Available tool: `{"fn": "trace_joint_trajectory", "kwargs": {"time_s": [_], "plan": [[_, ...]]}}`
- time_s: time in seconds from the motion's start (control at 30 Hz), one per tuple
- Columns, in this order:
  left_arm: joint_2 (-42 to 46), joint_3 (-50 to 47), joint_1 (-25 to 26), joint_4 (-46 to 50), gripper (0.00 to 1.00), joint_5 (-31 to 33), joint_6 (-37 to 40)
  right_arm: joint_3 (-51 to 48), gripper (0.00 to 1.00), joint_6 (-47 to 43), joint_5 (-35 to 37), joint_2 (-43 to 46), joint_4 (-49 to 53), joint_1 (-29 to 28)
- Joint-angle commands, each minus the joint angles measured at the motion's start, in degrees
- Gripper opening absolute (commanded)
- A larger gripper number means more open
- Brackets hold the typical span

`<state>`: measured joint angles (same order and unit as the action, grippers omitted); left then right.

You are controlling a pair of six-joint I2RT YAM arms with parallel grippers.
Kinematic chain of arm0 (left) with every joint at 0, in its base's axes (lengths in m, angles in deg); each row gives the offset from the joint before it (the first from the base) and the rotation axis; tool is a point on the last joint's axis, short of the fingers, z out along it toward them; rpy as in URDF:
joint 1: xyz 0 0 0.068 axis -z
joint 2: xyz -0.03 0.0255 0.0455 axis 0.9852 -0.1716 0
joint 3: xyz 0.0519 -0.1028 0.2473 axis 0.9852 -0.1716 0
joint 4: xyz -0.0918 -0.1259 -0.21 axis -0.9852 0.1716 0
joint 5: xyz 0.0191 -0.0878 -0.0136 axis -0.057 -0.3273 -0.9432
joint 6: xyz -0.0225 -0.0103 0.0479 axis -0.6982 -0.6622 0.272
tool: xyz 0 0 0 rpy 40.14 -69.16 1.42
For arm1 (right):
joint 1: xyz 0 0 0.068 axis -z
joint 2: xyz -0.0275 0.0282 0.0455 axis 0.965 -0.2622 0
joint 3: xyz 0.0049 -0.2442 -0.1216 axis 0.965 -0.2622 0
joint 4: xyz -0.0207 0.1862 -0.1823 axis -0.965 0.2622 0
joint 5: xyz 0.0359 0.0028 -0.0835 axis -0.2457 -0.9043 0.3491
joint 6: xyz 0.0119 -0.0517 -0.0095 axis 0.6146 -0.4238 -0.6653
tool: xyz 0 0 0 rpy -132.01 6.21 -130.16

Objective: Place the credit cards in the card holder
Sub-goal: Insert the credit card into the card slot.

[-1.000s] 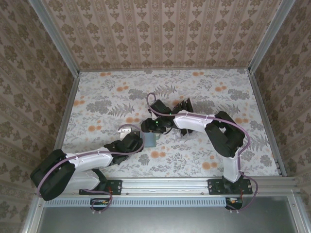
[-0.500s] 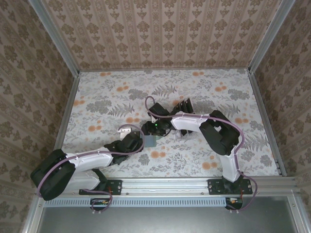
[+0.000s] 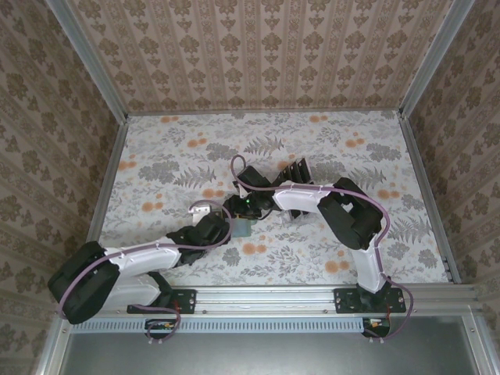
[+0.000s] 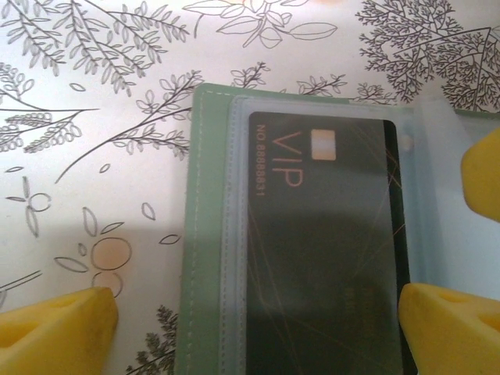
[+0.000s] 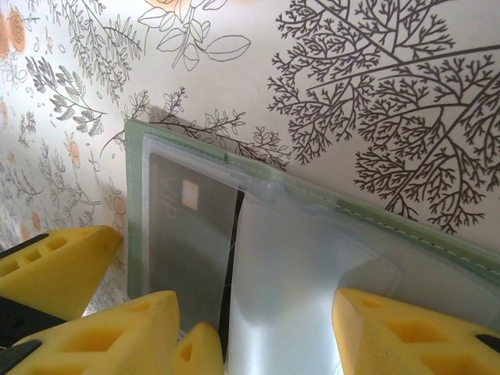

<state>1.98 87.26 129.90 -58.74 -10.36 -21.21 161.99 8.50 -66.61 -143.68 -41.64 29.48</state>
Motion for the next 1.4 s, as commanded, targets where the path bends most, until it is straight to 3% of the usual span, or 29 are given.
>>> {"fn": "trace_joint_trajectory", "kwargs": {"time_s": [0.0, 0.4, 0.6, 0.93, 1.37], "plan": [[3.46, -1.25, -0.43, 3.33, 0.96, 0.86, -1.17, 0.19, 0.56, 1.26, -1.74, -1.24, -1.14, -0.45], [13.94, -2.20, -0.56, 5.97, 0.99, 0.63, 0.74, 0.64, 0.56, 1.61, -1.92, -1.76, -1.30, -0.44], [11.09, -2.05, -0.57, -0.16, 0.99, -3.59, 3.98, 0.74, 0.56, 1.82, -1.91, -1.95, -1.45, -0.44], [4.34, -0.38, -0.64, -3.70, 1.00, -4.44, 5.74, 0.93, 0.56, 1.80, -2.08, -2.07, -1.34, -0.40], [-3.51, 2.18, -0.60, 4.24, 0.95, 0.71, -0.31, 1.02, 0.57, 0.30, -1.03, 0.95, 0.58, -0.09]]}}
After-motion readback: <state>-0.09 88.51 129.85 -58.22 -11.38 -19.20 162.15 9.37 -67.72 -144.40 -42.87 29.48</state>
